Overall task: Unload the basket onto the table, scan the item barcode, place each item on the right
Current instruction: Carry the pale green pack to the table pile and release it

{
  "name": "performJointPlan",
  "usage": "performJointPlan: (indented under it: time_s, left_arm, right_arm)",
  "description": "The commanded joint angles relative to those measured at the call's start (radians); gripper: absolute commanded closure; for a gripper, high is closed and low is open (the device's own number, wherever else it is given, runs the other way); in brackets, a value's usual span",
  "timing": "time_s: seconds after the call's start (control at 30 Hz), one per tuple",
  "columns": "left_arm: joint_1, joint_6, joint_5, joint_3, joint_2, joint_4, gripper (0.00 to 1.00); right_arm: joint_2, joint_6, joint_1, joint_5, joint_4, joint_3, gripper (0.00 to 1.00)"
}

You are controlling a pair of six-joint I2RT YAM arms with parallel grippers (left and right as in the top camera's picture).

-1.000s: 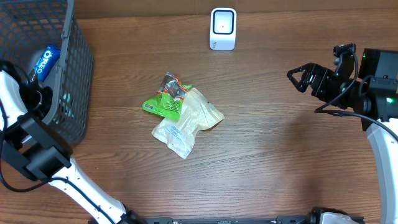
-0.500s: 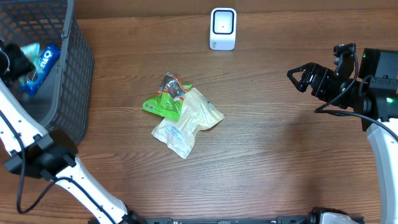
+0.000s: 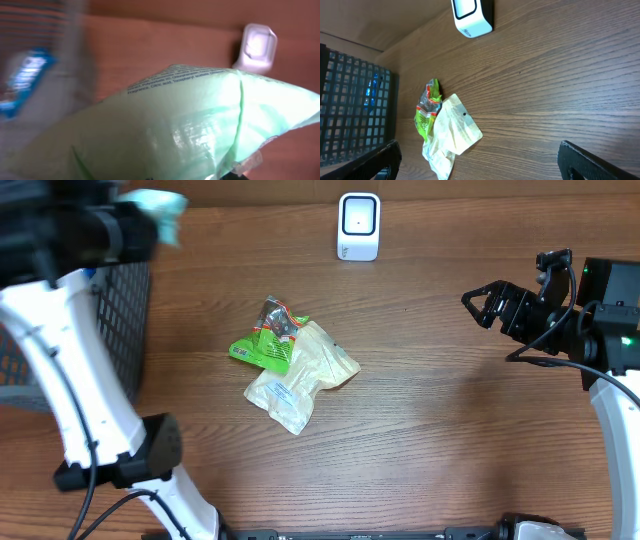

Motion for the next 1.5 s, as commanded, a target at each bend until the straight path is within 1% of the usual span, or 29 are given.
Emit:
performJointPlan:
  time_s: [0.0,0.07,0.13,0.17,0.27,0.37,0.47,0.53,0.6,0.67,0.73,0.8,0.93,1.0,1.13,1.23,1.27,1.3,1.37,1.47]
  left_arm:
    - [-0.101,-0.034,-0.004,-0.174,0.041,-0.006,0.72]
    - [-0.160,-0.049,-0.013,-0.296,0.053,0.002,0.72]
    - [-0.206,-0.069,-0.018,-0.409,0.067,0.024,0.66]
    - [-0.226,-0.075,-0.017,-0.457,0.074,0.039,0.65]
    - [-0.282,-0.079,-0.018,-0.597,0.106,0.102,0.64]
    - [-0.319,-0.080,-0.018,-0.687,0.146,0.154,0.64]
    - [-0.335,-0.080,-0.017,-0.725,0.190,0.165,0.64]
    - [-0.341,-0.079,-0.016,-0.728,0.213,0.158,0.62]
    - [-0.341,-0.079,-0.014,-0.728,0.222,0.147,0.57]
    - [-0.341,-0.078,-0.015,-0.727,0.221,0.136,0.47]
    - [-0.341,-0.066,-0.014,-0.718,0.218,0.118,0.41]
    - [-0.339,-0.046,-0.015,-0.697,0.218,0.085,0.37]
    - [-0.331,-0.008,-0.022,-0.591,0.217,-0.007,0.37]
    - [-0.322,-0.007,-0.003,-0.534,0.199,-0.007,0.33]
    - [-0.291,-0.004,0.020,-0.362,0.160,-0.007,0.32]
    - [-0.247,-0.014,0.010,-0.194,0.126,-0.007,0.30]
    - [-0.214,-0.024,-0.004,-0.103,0.110,-0.006,0.32]
    - [-0.200,-0.027,-0.013,-0.069,0.104,-0.006,0.33]
    - [-0.143,-0.045,-0.075,0.035,0.087,-0.004,0.32]
    - [-0.031,-0.049,-0.207,0.154,0.079,0.006,0.25]
  right_arm:
    - [-0.001,-0.003,0.006,-0.009,0.000,0.029,0.00]
    - [-0.001,-0.003,0.006,-0.009,0.000,0.029,0.00]
    - [-0.001,-0.003,0.006,-0.009,-0.001,0.029,0.00]
    - [-0.001,-0.003,0.006,-0.009,-0.002,0.029,0.00]
    - [-0.001,-0.003,0.006,-0.008,-0.010,0.029,0.00]
    - [-0.001,-0.004,0.006,-0.009,-0.013,0.029,0.00]
    - [-0.001,-0.004,0.006,-0.009,-0.023,0.029,0.00]
    - [-0.001,-0.004,0.006,-0.008,-0.032,0.029,0.00]
    - [-0.001,-0.007,0.006,-0.008,-0.039,0.029,0.00]
    - [-0.001,-0.007,0.006,-0.008,-0.043,0.029,0.00]
    - [-0.001,-0.008,0.006,-0.008,-0.042,0.029,0.00]
    - [-0.001,-0.008,0.006,-0.008,-0.041,0.029,0.00]
    - [-0.001,-0.007,0.006,-0.008,-0.038,0.029,0.00]
    - [-0.001,-0.008,0.006,-0.008,-0.037,0.029,0.00]
    - [-0.001,-0.008,0.006,-0.008,-0.039,0.029,0.00]
    - [-0.001,-0.008,0.006,-0.008,-0.037,0.029,0.00]
    - [-0.001,-0.008,0.006,-0.008,-0.038,0.029,0.00]
    - [-0.001,-0.008,0.006,-0.008,-0.039,0.029,0.00]
    - [-0.001,-0.024,0.006,-0.009,-0.043,0.029,0.00]
    - [-0.001,-0.027,0.006,-0.008,-0.047,0.029,0.00]
